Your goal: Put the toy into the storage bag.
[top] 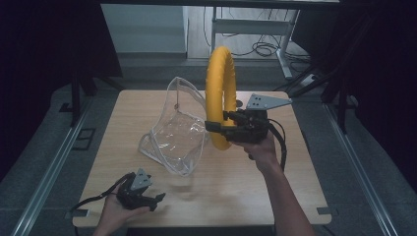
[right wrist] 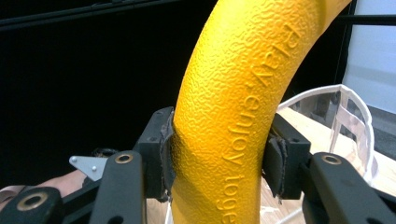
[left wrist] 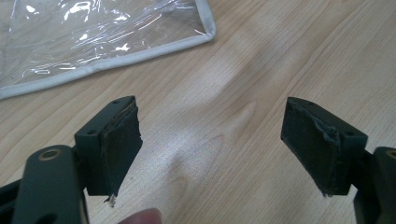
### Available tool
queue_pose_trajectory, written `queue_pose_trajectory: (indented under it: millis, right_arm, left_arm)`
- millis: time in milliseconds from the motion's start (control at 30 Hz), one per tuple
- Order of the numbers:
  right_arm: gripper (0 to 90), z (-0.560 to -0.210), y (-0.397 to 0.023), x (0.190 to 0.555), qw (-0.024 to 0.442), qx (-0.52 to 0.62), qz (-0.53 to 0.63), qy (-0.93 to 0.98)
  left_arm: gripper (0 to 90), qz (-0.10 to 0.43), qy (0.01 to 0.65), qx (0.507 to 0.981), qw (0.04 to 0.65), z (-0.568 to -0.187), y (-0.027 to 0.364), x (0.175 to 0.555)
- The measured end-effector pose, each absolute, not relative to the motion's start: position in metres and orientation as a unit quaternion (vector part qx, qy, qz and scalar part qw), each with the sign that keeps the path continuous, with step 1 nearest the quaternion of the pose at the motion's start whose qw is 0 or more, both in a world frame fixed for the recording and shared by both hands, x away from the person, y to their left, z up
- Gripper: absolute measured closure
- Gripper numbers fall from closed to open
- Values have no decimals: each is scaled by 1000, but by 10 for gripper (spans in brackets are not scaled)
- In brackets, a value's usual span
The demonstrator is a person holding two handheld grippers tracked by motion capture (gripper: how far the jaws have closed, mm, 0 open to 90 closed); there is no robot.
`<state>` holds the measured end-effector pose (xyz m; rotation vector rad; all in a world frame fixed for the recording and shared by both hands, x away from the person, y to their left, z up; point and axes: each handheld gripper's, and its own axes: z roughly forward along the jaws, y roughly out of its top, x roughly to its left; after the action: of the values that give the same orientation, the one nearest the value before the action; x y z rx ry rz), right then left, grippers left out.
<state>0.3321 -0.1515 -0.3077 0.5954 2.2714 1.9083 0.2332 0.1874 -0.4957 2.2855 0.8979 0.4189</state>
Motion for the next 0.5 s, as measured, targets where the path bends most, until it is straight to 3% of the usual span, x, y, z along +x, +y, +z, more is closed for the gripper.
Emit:
queue_pose_trajectory:
  millis: [500]
  right_arm:
    - [500,-284,-135,324,65,164,649,740]
  left_arm:
    - [199,159,342,869,320,-494,188,233]
